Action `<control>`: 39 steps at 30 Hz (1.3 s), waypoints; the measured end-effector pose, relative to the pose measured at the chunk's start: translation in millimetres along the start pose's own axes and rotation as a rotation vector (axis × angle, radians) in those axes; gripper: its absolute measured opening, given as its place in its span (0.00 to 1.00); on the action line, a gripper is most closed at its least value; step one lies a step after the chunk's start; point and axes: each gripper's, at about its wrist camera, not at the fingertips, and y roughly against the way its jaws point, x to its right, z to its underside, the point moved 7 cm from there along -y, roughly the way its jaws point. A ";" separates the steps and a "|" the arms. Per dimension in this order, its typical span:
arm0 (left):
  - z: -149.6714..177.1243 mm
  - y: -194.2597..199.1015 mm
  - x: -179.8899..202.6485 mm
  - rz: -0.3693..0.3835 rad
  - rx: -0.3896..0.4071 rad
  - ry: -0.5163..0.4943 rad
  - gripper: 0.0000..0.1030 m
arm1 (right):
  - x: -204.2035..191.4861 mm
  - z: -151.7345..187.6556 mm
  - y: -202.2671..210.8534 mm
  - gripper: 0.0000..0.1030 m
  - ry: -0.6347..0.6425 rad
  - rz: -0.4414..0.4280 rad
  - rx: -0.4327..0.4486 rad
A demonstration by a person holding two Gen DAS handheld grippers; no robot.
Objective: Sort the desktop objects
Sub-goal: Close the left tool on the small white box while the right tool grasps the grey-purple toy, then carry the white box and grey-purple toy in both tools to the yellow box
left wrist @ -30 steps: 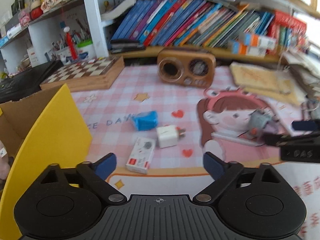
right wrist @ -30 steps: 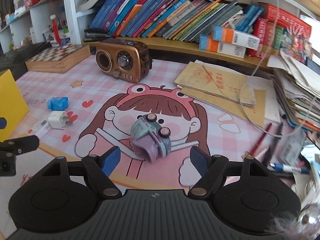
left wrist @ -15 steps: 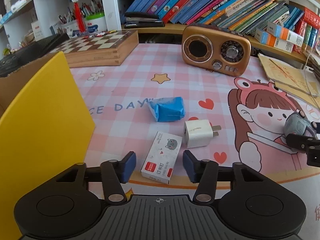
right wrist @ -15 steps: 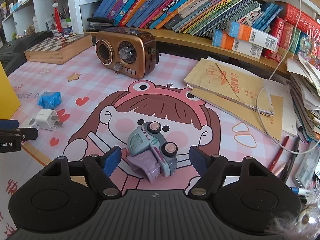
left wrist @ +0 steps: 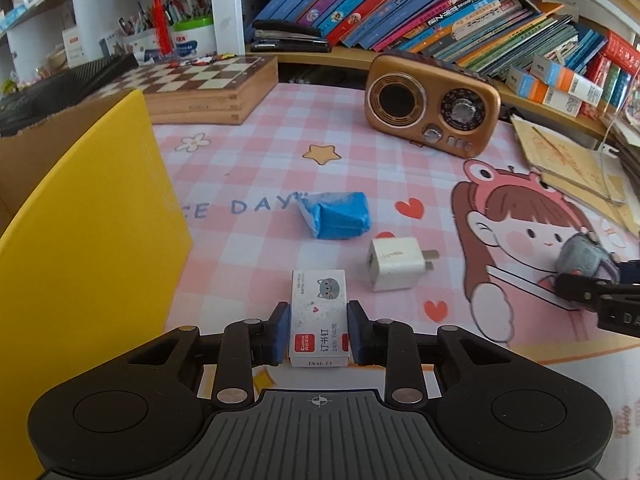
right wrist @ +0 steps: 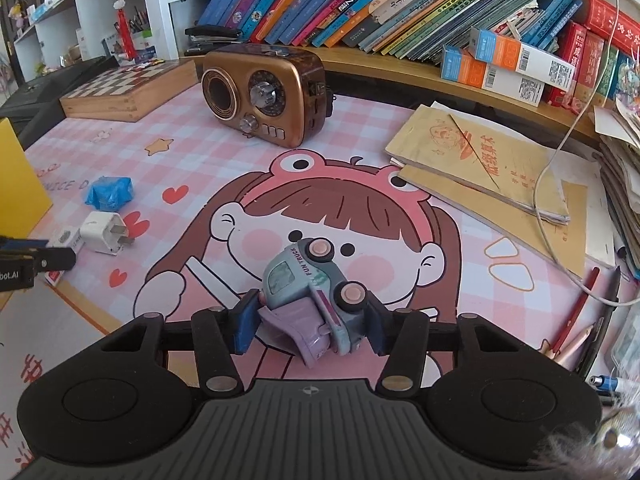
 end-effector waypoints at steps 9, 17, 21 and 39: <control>7.9 46.5 9.8 0.079 0.049 0.021 0.27 | -10.7 1.7 35.2 0.48 -0.031 -0.028 0.034; 15.1 89.1 15.0 0.135 0.102 0.035 0.27 | -29.4 17.3 69.5 0.48 -0.064 -0.066 0.051; 24.9 104.6 16.8 0.148 0.115 0.028 0.27 | -35.8 28.7 82.0 0.48 -0.071 -0.062 0.047; 56.9 174.0 0.0 0.272 0.172 0.032 0.27 | -87.1 64.6 158.1 0.48 -0.117 -0.051 0.086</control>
